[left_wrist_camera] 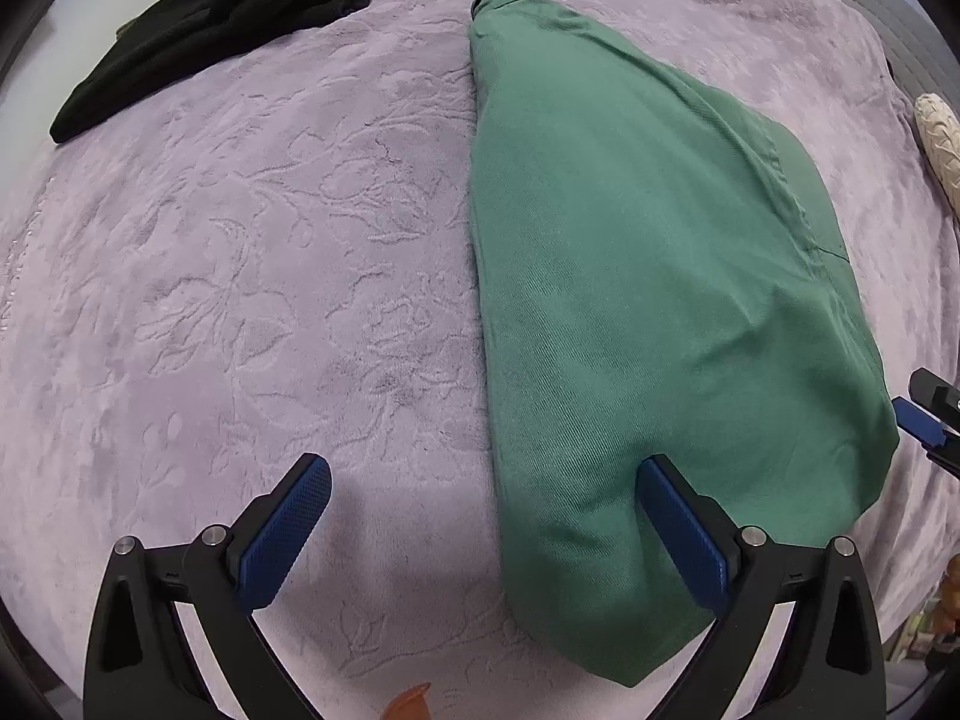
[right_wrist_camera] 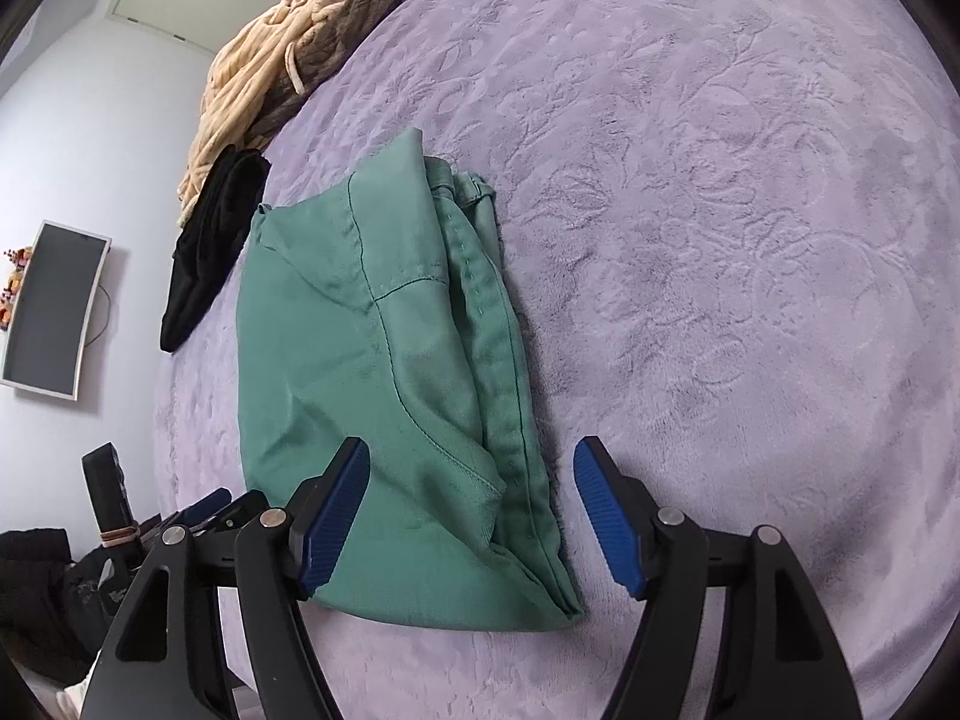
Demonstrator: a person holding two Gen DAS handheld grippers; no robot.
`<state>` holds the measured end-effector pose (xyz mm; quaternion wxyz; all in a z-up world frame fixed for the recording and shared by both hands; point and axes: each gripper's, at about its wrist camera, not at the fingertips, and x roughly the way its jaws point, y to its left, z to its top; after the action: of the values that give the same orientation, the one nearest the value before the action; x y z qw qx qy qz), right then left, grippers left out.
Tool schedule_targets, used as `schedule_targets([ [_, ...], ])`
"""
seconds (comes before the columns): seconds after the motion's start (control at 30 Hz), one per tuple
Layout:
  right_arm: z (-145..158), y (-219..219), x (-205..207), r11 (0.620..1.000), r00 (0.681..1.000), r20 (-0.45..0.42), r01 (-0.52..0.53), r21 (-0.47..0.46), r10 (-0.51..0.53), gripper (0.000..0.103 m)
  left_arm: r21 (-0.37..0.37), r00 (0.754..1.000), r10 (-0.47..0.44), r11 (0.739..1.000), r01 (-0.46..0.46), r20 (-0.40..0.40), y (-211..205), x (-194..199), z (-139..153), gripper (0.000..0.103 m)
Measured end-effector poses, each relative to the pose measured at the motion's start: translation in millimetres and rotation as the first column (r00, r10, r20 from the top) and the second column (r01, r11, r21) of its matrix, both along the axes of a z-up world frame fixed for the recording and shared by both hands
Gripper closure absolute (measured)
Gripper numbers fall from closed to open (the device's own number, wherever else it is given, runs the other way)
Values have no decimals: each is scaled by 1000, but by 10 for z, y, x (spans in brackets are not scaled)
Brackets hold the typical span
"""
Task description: Fold small clothes
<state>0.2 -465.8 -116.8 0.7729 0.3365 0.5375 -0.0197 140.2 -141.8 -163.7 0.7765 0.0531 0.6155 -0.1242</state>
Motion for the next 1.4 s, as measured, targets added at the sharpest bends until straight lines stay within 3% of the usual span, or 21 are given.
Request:
schedule_targets([
  [0.17,-43,-28,188,999,999,4,-36,9,36,29,-26,1000,-15,1000,15,15,34,193,24,1],
  [0.43,-326,-134,469,990,998,-4,-69,121,70,29,-223,996,43,973,-59,-75,161,466,-83,1],
  [0.6,-582,-189,583,972,997,-30,-58,228,66,29,-306,990,20,950,-63,-141,71,512,-290,1],
  [0.77,-701,-139,706,959,996,-30,-72,273,83,21,-309,987,-41,951,-8,-153,-206,496,-406,1],
  [0.9,-597,12,823,936,988,48,-157,314,149,18,-297,985,-101,953,54,-143,-384,377,-439,1],
  [0.97,-605,52,856,937,983,48,-183,296,177,18,-265,986,-108,962,71,-127,-453,350,-461,1],
  [1.13,-821,-17,881,929,990,23,-142,342,142,18,-282,985,-103,958,62,-136,-481,360,-501,1],
  [1.37,-875,21,946,932,994,11,-110,346,113,18,-257,986,-99,964,63,-132,-518,353,-517,1],
  [1.4,-870,32,951,934,994,7,-108,340,113,28,-255,986,-98,965,62,-131,-530,354,-517,1],
])
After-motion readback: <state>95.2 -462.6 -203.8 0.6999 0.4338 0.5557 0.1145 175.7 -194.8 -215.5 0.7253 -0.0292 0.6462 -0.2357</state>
